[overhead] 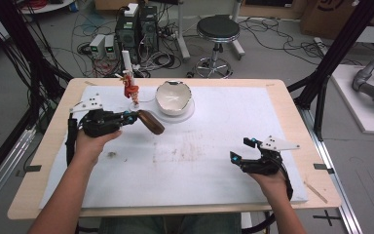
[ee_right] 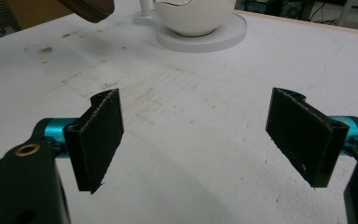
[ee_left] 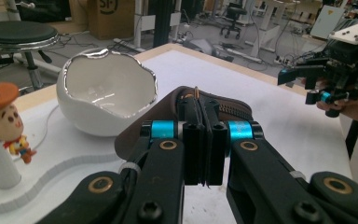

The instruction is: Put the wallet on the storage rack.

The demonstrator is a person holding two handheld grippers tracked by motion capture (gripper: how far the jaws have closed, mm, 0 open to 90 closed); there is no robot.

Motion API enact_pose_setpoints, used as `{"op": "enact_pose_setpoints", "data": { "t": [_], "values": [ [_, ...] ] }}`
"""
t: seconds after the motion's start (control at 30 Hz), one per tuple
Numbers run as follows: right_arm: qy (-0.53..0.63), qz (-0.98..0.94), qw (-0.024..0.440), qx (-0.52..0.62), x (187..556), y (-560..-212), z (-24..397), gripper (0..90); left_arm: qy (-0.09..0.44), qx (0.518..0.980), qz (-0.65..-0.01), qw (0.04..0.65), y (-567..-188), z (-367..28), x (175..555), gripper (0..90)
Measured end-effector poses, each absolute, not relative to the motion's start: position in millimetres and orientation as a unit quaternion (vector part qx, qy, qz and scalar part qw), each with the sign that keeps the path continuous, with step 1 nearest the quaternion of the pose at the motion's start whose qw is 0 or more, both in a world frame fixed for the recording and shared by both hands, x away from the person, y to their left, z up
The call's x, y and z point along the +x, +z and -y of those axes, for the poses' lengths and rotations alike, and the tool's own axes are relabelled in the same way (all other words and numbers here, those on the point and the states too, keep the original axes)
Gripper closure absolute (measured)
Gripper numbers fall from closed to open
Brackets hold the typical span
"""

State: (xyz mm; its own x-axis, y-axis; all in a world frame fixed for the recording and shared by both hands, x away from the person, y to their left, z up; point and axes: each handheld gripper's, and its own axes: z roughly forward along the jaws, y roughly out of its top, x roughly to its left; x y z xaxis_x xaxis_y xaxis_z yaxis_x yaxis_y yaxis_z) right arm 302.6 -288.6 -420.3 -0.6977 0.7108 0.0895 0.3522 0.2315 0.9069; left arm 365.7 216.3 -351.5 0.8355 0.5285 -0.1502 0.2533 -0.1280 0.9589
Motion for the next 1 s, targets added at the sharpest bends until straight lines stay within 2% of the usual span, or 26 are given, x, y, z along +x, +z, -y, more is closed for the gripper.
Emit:
{"op": "enact_pose_setpoints", "data": {
  "t": [1.0],
  "values": [
    [0.509,-0.767,0.170,0.351,296,-423,290,19.2,0.123,0.749,-0.260,0.597,-306,-153,454,88.3]
  ]
}}
